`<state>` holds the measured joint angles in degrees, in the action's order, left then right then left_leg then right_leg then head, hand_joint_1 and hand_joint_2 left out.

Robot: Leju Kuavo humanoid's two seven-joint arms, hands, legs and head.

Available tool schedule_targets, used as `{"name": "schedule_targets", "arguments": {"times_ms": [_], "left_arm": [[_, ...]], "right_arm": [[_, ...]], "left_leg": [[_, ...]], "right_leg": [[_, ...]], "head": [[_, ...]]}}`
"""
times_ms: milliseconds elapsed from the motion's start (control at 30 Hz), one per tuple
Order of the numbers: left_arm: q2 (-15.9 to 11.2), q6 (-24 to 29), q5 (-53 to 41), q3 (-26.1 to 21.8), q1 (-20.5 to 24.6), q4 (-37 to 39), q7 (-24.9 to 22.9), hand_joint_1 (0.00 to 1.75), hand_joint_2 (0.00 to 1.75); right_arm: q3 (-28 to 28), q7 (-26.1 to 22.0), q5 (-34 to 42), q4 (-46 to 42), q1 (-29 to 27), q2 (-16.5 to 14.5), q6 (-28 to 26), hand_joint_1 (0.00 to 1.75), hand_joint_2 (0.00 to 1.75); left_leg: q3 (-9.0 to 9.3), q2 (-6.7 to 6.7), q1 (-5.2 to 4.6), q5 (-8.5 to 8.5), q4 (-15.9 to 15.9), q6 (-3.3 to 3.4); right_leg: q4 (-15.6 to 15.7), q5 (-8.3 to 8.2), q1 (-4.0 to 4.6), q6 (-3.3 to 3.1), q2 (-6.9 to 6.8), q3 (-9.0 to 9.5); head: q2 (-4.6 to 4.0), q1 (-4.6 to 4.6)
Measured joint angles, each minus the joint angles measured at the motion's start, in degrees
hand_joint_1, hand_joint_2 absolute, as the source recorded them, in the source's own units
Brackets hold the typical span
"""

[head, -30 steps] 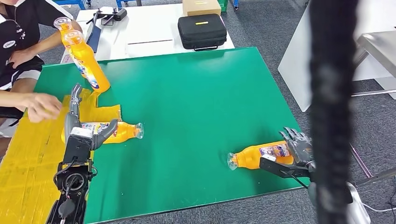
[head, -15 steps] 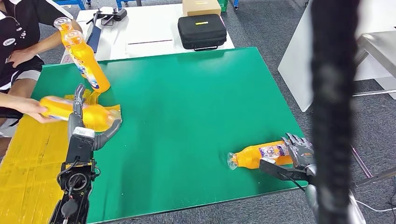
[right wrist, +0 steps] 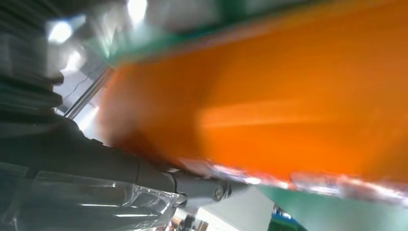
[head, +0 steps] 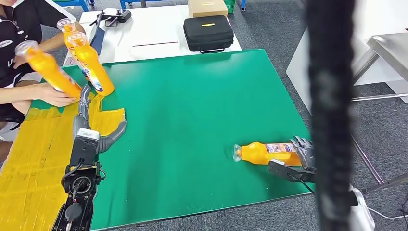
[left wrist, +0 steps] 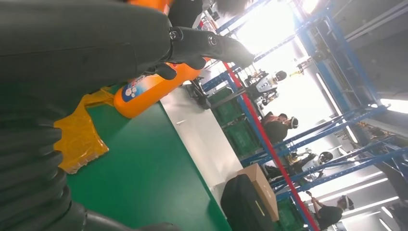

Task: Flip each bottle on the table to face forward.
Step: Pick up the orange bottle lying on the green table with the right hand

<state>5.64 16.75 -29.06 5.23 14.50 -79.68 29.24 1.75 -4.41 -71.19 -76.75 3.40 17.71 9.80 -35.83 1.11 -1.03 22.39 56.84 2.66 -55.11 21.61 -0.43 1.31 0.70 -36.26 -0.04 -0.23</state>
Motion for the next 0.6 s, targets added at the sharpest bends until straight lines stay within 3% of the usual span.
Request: {"name": "schedule_targets", "arguments": {"times_ms": [400, 600], "left_arm": [[0.1, 0.7, 0.8, 0.4, 0.3, 0.6, 0.0, 0.00, 1.75], [0.2, 0.7, 0.9, 0.4, -0.2, 0.4, -0.1, 0.00, 1.75]], "right_arm": [[-0.1, -0.7, -0.2, 7.2, 4.6, -0.8, -2.4, 1.75, 1.75], [-0.1, -0.2, 1.2, 8.3, 5.2, -3.1, -9.0, 1.75, 1.75]], "left_leg": [[0.43, -0.21, 0.00, 0.09, 0.0, 0.07], [0.46, -0.28, 0.00, 0.07, 0.0, 0.07]], "right_leg": [[0.0, -0.01, 0.01, 0.01, 0.08, 0.39], [0.0, -0.10, 0.01, -0.02, 0.19, 0.40]], "head": [[0.00, 0.00], [0.00, 0.00]]}}
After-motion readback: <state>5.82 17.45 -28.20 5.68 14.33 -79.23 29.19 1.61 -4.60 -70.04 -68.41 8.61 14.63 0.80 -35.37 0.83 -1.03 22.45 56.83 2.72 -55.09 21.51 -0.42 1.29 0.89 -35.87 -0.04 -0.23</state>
